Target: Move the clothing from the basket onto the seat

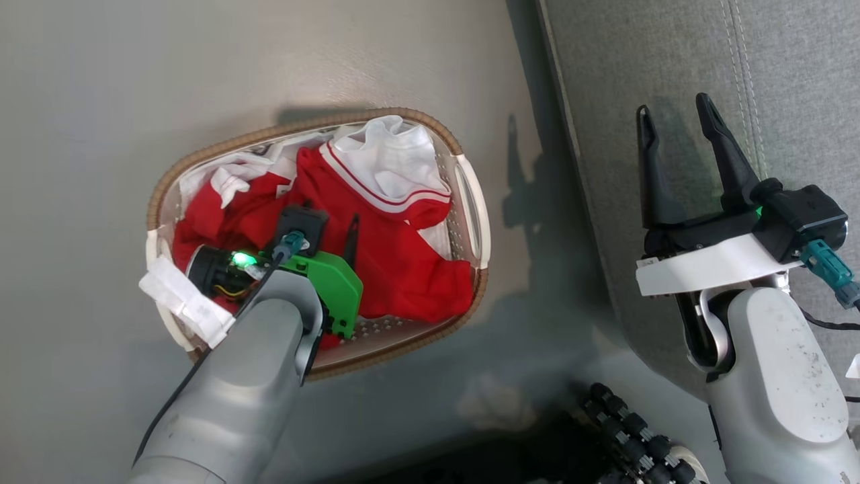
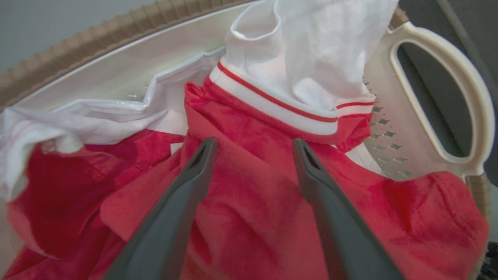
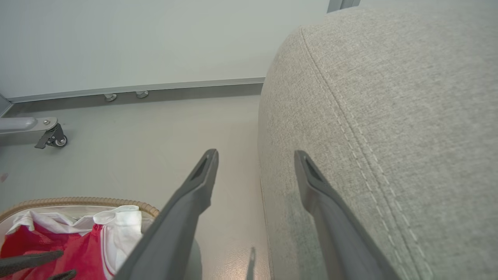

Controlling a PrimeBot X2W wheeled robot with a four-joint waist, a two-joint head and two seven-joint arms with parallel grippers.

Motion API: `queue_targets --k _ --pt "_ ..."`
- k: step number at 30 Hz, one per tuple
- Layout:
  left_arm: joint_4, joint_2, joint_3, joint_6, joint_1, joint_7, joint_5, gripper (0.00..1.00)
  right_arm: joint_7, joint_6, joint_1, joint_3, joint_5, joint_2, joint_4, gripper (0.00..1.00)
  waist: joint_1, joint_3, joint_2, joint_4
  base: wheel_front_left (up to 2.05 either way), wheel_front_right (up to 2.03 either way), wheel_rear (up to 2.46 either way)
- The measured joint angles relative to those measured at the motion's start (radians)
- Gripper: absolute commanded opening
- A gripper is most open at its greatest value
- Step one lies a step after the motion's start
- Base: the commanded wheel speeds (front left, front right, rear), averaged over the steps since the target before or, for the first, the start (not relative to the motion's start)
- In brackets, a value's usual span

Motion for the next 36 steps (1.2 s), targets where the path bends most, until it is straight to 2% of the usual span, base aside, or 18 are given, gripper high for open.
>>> queue_targets --k 9,12,14,16,17,18,28,36 --pt "0.119 0.0 -0.002 0.098 -0.062 0.037 -0.05 1.0 0.0 0.0 -0.006 0.015 0.007 0.0 -0.006 1.0 0.0 0.051 0.0 -0.027 0.0 0.0 0.0" --pt "0.137 0.0 -0.005 0.1 -0.068 0.064 -0.073 1.0 0.0 0.0 -0.012 0.022 0.012 0.0 -0.006 1.0 0.0 0.057 0.0 -0.032 0.0 0.0 0.0" --pt "0.142 0.0 -0.013 0.086 -0.068 0.084 -0.083 1.0 0.0 0.0 -0.014 0.026 0.013 0.0 -0.006 1.0 0.0 0.06 0.0 -0.034 0.0 0.0 0.0" --pt "0.143 0.0 -0.022 0.078 -0.068 0.096 -0.094 0.49 0.0 0.0 -0.015 0.029 0.013 0.0 -0.006 1.0 0.0 0.061 0.0 -0.035 0.0 0.0 0.0" --pt "0.143 0.0 -0.027 0.076 -0.068 0.097 -0.098 0.05 0.0 0.0 -0.015 0.03 0.013 0.0 -0.005 1.0 0.0 0.06 0.0 -0.035 0.0 0.0 0.0" --pt "0.142 0.001 -0.032 0.069 -0.068 0.098 -0.104 0.0 0.0 0.0 -0.016 0.031 0.013 0.0 -0.004 1.0 0.0 0.06 0.0 -0.034 0.0 0.0 0.0" --pt "0.107 0.001 -0.083 0.032 -0.043 0.082 -0.162 0.0 0.0 0.0 -0.012 0.027 -0.004 0.0 0.027 1.0 -0.0001 0.014 0.0 -0.02 0.0 0.0 0.0" --pt "0.039 0.001 -0.139 -0.004 0.006 0.024 -0.214 0.0 0.0 0.0 0.015 0.004 -0.046 0.001 0.048 1.0 -0.0001 -0.072 0.0 0.003 0.0 0.0 0.0"
